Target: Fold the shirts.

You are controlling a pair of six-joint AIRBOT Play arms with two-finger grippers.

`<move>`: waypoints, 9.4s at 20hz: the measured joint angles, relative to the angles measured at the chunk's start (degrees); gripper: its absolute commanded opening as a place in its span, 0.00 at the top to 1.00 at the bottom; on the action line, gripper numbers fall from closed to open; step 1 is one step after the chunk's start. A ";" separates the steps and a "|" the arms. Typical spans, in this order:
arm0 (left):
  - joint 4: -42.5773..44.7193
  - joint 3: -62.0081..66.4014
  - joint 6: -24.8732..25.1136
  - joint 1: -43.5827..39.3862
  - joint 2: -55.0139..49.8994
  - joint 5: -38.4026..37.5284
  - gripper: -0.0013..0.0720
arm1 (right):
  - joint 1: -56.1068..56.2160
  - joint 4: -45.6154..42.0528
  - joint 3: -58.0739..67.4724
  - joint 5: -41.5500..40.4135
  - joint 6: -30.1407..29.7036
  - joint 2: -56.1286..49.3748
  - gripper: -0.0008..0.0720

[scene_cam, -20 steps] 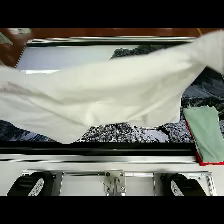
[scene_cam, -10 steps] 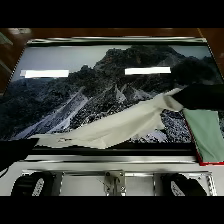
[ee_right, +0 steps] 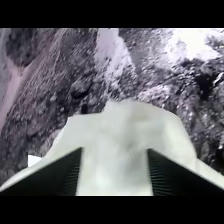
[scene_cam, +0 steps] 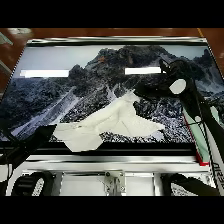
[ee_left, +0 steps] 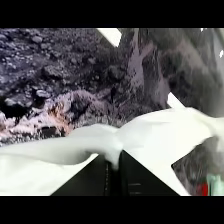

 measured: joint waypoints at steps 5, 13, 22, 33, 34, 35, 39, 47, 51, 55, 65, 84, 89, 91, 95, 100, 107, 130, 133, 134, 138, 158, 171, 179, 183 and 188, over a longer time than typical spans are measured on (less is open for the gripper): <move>-0.94 -2.32 -0.02 0.00 -2.27 11.17 0.92 | -8.74 -2.97 3.21 8.31 -5.14 0.31 0.20; -1.09 -2.82 0.00 0.00 -2.80 10.97 0.92 | -27.93 -14.03 -5.03 32.24 -8.70 3.19 0.06; -1.11 -2.82 0.17 0.00 -2.78 6.14 0.92 | -31.10 3.13 -20.37 21.86 -12.90 -1.29 0.06; -1.14 -2.82 0.17 0.00 -2.78 5.64 0.92 | -31.19 7.45 -23.96 16.04 -14.95 -5.01 0.23; -1.14 -2.82 0.17 0.00 -2.78 5.64 0.92 | -30.77 7.82 -24.06 15.56 -14.95 -5.07 0.23; -1.14 -2.82 0.17 0.00 -2.78 5.64 0.92 | -30.03 8.09 -24.13 14.80 -14.99 -5.07 0.34; -1.14 -2.75 0.15 0.00 -2.78 5.64 0.92 | -24.83 8.04 -23.71 8.94 -15.17 -5.11 0.90; -1.33 7.21 3.43 0.04 -2.89 30.99 0.92 | -24.65 8.55 -6.34 14.21 -20.06 8.87 0.90; -1.46 20.13 3.93 0.07 -3.06 50.99 0.92 | -26.69 8.52 10.05 10.95 -20.48 21.46 0.90; 0.31 31.78 11.30 0.07 -3.04 41.90 0.92 | -27.34 6.64 20.74 8.61 -18.32 30.45 0.90; 3.43 39.71 21.86 0.04 -2.36 5.16 0.92 | -27.50 -13.38 24.96 33.09 -12.90 40.52 0.90; 23.30 28.59 1.64 0.04 -26.97 -4.61 0.89 | -14.93 -5.79 -11.50 6.03 -7.91 23.71 0.90; 23.39 28.55 1.44 0.44 -36.89 -2.05 0.01 | -10.73 -5.05 -12.17 -2.71 -5.92 14.25 0.90; 23.50 29.55 1.97 1.92 -37.99 -3.21 0.01 | -10.19 -5.22 -12.26 -3.32 -5.77 13.11 0.90; 20.76 32.20 3.58 4.11 -38.14 -12.96 0.01 | -9.81 -6.32 -12.26 -2.62 -5.60 12.50 0.90; 9.31 24.87 5.46 -5.66 -38.69 -17.44 0.01 | -9.70 -9.20 -12.26 2.14 -6.47 12.35 0.90; -2.91 13.09 -3.32 -26.05 -47.04 2.93 0.01 | -9.70 -11.15 -12.26 5.57 -6.97 12.35 0.90; -12.76 21.29 10.23 -33.07 -50.69 21.09 0.92 | -9.64 -11.54 -10.84 7.19 -7.02 15.30 0.90; -12.46 25.64 14.36 -29.42 -38.45 20.74 0.92 | -9.64 -11.54 -5.25 6.32 -8.02 21.20 0.90; -12.41 28.00 15.30 -27.65 -34.03 20.74 0.92 | -9.64 -11.50 -2.32 5.20 -8.20 23.69 0.90; -12.17 38.86 17.53 -20.74 -20.35 20.81 0.92 | -9.64 -11.43 10.08 0.24 -8.44 32.61 0.90; 11.15 44.30 5.64 -15.02 -10.75 -29.31 0.92 | -9.57 -25.97 20.44 43.32 -4.94 36.48 0.90; 22.32 38.60 10.10 -13.55 -47.08 14.84 0.92 | -9.62 -29.27 12.35 5.77 -0.92 3.43 0.90; 19.67 41.31 11.08 -14.86 -63.17 10.91 0.17 | -9.68 -21.03 12.31 -2.56 2.56 -6.19 0.04; 19.37 43.06 10.49 -10.40 -61.37 -2.89 0.17 | -11.32 -22.03 14.75 -4.26 1.07 -3.26 0.04; 18.18 36.96 13.22 1.20 -50.49 -19.63 0.14 | -20.68 -35.76 16.35 10.71 -1.16 3.74 0.04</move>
